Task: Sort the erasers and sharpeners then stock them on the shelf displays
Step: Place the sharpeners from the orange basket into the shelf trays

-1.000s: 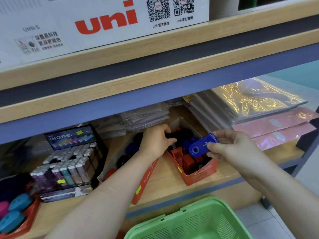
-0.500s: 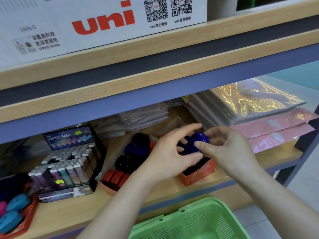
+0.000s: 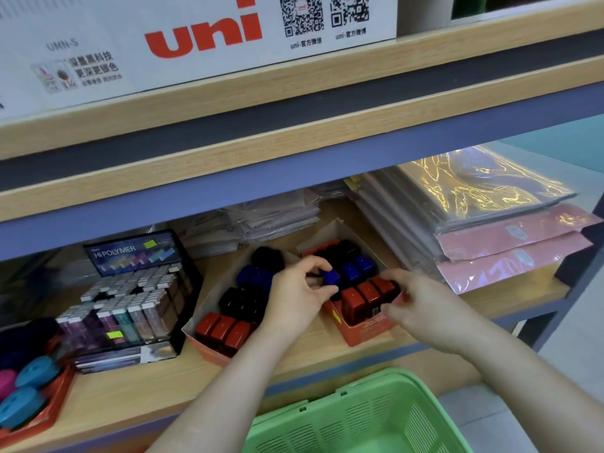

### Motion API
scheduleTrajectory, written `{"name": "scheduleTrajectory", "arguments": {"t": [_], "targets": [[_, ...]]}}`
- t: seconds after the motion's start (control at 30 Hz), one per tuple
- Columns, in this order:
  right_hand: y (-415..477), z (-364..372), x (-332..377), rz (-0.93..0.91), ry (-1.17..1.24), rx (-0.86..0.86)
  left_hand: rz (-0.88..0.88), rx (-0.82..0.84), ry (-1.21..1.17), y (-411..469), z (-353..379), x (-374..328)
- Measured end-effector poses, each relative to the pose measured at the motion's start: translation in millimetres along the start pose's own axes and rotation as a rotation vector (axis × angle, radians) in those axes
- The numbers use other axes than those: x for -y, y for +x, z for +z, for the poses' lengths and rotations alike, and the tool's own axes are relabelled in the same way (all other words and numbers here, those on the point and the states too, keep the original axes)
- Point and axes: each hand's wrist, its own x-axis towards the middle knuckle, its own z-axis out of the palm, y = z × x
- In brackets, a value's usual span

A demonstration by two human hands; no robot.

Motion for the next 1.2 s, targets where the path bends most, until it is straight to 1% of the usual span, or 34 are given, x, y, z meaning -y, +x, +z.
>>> {"name": "scheduleTrajectory", "arguments": {"t": [0.07,0.2,0.3,0.4,0.47,0.53,0.6,0.67,0.73,0.77,0.83,0.93,1.0,1.07,1.2], "targets": [[1,1,-3,-0.014,-0.031,-0.02,0.018,-0.009,0.051,3,0,3],[1,5,-3,-0.061,-0.061,-0.056,0.063,0.093,0.277,6,2,3],[0,8,-3,-0.097,-0.104,-0.063,0.086,0.112,0.356,8,1,1],[-2,9,0,-0.088,-0.139,-0.068,0.179,0.111,0.501,7,-1,0],[-5,11,3,-0.082,-0.236,-0.12,0.213,0.146,0.595,0,-4,-2],[-9,16,12,-0.163,-0.344,-0.23,0.248,0.147,0.597,-12,-11,-4],[-19,20,32,-0.295,-0.287,-0.287,0.31,0.036,0.525,-31,-30,-8],[-35,30,57,-0.424,-0.21,-0.225,0.344,-0.074,0.448,-59,-58,-8],[-52,51,80,-0.527,-0.18,-0.065,0.338,-0.086,0.381,-95,-91,3],[-59,66,90,-0.569,-0.179,0.028,0.312,-0.074,0.371,-113,-108,15],[-71,103,109,-0.637,-0.225,0.217,0.189,-0.05,0.402,-148,-139,54],[-80,164,128,-0.678,-0.358,0.413,-0.112,0.013,0.539,-188,-176,131],[-85,218,136,-0.676,-0.375,0.516,-0.336,0.073,0.625,-221,-194,193],[-90,273,137,-0.608,-0.37,0.595,-0.492,0.151,0.666,-255,-199,251],[-95,370,130,-0.387,-0.403,0.701,-0.669,0.261,0.612,-299,-175,333]]}}
